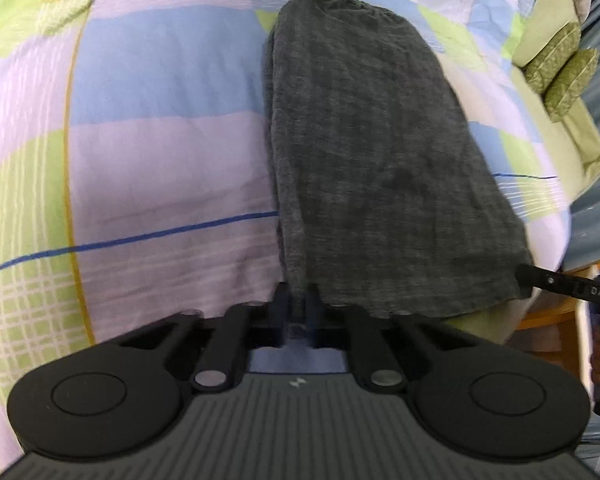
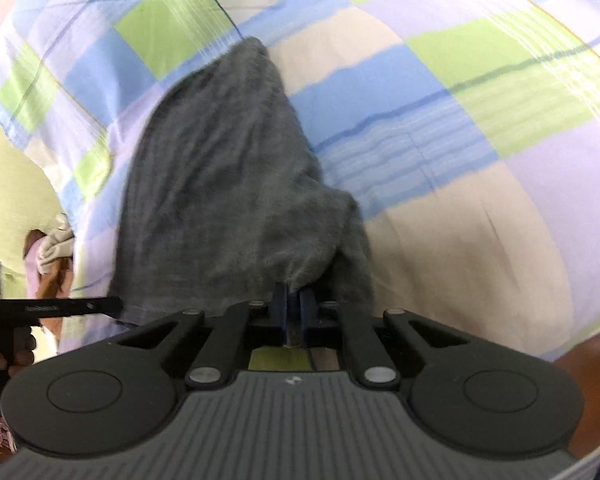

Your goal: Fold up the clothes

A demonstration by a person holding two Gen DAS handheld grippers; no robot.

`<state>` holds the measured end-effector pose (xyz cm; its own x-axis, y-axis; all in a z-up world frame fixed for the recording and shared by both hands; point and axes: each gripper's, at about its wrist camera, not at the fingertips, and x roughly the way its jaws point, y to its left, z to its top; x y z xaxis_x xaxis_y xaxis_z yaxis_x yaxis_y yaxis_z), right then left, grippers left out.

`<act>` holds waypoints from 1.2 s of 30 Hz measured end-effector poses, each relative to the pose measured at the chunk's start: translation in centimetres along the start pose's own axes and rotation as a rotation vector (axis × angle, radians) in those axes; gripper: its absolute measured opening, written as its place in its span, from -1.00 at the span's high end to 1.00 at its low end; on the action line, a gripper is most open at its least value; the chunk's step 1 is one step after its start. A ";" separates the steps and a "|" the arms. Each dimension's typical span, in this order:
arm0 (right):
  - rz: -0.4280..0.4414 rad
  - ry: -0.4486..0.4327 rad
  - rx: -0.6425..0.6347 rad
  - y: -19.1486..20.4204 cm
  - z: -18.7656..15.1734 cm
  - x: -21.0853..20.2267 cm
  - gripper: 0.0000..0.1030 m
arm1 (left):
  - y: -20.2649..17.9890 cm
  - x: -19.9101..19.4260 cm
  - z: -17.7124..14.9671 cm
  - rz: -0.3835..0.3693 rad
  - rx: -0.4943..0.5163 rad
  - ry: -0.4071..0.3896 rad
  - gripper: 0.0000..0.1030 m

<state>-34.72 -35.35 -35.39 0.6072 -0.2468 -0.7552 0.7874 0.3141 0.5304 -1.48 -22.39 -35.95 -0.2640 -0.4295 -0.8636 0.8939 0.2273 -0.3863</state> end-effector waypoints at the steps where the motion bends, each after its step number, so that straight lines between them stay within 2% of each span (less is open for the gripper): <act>1: 0.005 -0.003 -0.002 0.3 0.3 -0.2 0.91 | -0.4 -0.4 0.0 0.002 0.014 -0.009 0.97; 3: 0.010 -0.021 -0.037 1.4 1.4 -1.6 0.91 | -1.6 -1.2 0.0 0.016 0.061 -0.023 0.97; 6: 0.030 -0.036 -0.004 1.3 2.1 -3.0 0.91 | -2.2 -1.7 -0.3 0.031 0.084 -0.026 0.97; 7: 0.007 -0.033 -0.013 1.0 2.1 -3.1 0.91 | -2.4 -1.8 -0.5 0.037 0.090 -0.025 0.97; 10: -0.049 -0.008 -0.020 -0.1 1.5 -2.6 0.91 | -2.5 -0.8 -1.1 0.071 0.110 -0.006 0.97; 12: -0.060 0.049 0.011 -1.5 0.5 -1.3 0.91 | -2.7 0.2 -1.5 0.110 0.144 0.008 0.97; 15: -0.070 0.038 -0.073 -1.1 -0.5 -0.6 0.91 | -3.2 1.3 -1.8 0.167 0.213 0.020 0.97; 17: -0.066 0.047 -0.059 -1.3 -0.9 -0.2 0.91 | -3.5 1.3 -1.8 0.185 0.246 0.020 0.97; 19: -0.067 0.069 -0.037 -1.6 -1.3 0.3 0.83 | -3.8 1.0 -2.0 0.223 0.287 0.028 0.97; 20: -0.097 0.113 -0.030 -1.8 -1.6 0.8 0.72 | -3.9 1.0 -2.0 0.235 0.297 0.039 0.95; 21: -0.130 0.147 -0.025 -2.0 -1.8 0.9 0.49 | -4.0 1.0 -2.1 0.241 0.301 0.052 0.95; 22: -0.141 0.157 -0.025 -2.0 -1.9 0.8 0.47 | -4.0 1.0 -2.1 0.263 0.319 0.107 0.94; 23: -0.169 0.130 -0.057 -1.5 -1.8 -0.1 0.47 | -4.2 1.1 -2.3 0.282 0.334 0.140 0.91; 25: -0.217 0.075 -0.119 -0.6 -1.7 -1.7 0.48 | -4.6 0.4 -2.5 0.307 0.356 0.148 0.91; 26: -0.237 0.029 -0.173 0.3 -1.5 -2.7 0.48 | -4.8 -0.2 -2.3 0.295 0.353 0.133 0.91; 27: -0.222 -0.025 -0.233 1.5 -1.3 -3.5 0.48 | -5.1 -0.8 -2.1 0.282 0.350 0.111 0.91; 29: -0.175 -0.074 -0.294 2.7 -1.0 -3.6 0.48 | -5.8 -1.9 -1.3 0.257 0.354 0.034 0.89; 30: -0.150 -0.085 -0.335 3.4 -1.0 -3.1 0.50 | -6.4 -1.9 -0.5 0.246 0.380 -0.019 0.85; 31: -0.138 -0.088 -0.359 3.7 -0.9 -2.6 0.51 | -6.8 -1.3 0.1 0.248 0.403 -0.033 0.73; 33: -0.140 -0.069 -0.451 4.4 -1.3 0.1 0.53 | -7.0 1.5 0.9 0.262 0.451 0.008 0.71; 36: -0.184 -0.012 -0.531 3.8 -2.0 2.7 0.59 | -6.7 4.1 0.6 0.323 0.475 0.093 0.71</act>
<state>-30.35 -32.96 -36.17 0.4689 -0.3504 -0.8107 0.7205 0.6827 0.1217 -8.37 -26.18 -36.73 0.0379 -0.3204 -0.9465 0.9933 -0.0917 0.0708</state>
